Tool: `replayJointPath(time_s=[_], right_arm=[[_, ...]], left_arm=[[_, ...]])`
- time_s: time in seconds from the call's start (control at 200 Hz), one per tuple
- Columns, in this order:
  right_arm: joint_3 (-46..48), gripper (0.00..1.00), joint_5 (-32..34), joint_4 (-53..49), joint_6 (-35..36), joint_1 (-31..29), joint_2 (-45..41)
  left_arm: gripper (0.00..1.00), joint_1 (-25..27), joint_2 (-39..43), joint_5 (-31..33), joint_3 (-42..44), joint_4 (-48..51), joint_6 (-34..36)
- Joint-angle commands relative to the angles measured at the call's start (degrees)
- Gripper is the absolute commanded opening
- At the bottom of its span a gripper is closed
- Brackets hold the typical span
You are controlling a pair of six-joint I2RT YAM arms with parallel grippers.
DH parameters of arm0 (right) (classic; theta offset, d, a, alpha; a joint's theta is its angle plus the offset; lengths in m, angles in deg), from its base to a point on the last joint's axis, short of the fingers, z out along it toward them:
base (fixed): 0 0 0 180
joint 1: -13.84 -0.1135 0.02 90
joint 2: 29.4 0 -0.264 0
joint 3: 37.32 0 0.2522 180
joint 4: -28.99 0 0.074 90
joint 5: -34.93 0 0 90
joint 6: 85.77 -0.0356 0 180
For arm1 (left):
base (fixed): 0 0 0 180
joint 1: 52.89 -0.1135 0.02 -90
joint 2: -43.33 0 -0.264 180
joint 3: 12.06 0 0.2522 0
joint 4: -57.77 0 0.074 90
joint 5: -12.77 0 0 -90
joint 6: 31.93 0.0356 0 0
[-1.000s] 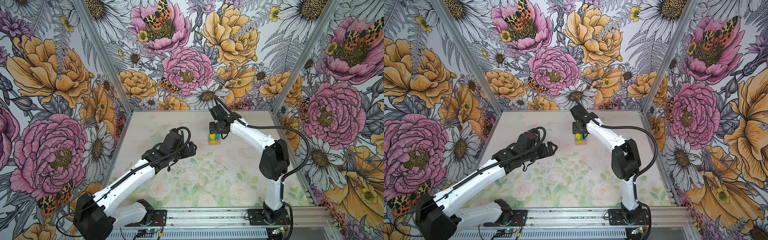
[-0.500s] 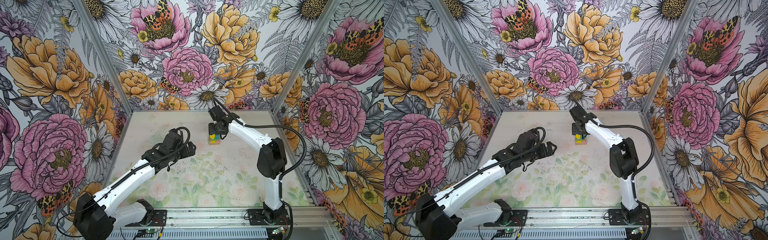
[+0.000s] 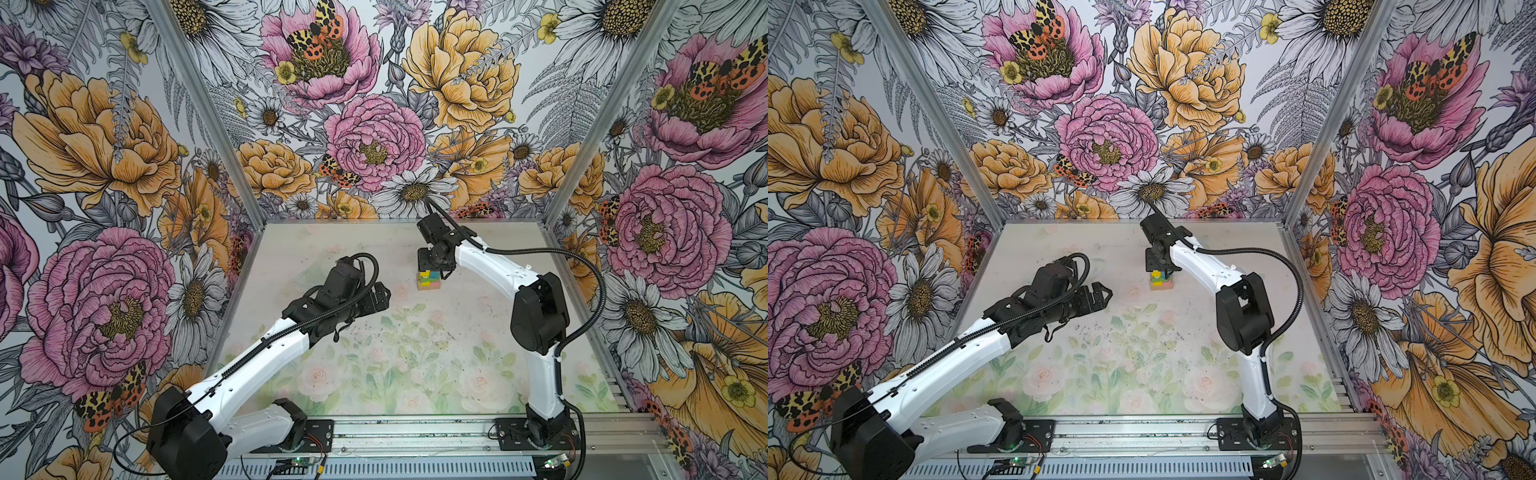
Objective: Build the wood block tower
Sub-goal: 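Lower the lime-green block onto the yellow and teal cubes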
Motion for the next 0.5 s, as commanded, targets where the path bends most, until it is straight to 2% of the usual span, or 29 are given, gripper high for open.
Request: replayJointPath(time_s=[0.0,0.495], right_arm=[[-1.79,0.5,-0.38,-0.18,-0.32,0.35,1.03],[-2.27,0.5,-0.95,-0.17,-0.32,0.33,1.44]], left_arm=[[0.99,-0.59,0.14,-0.16,0.48,-1.71,1.51],[0.99,-1.29,-0.38,-0.69,0.73,-2.27,1.59]])
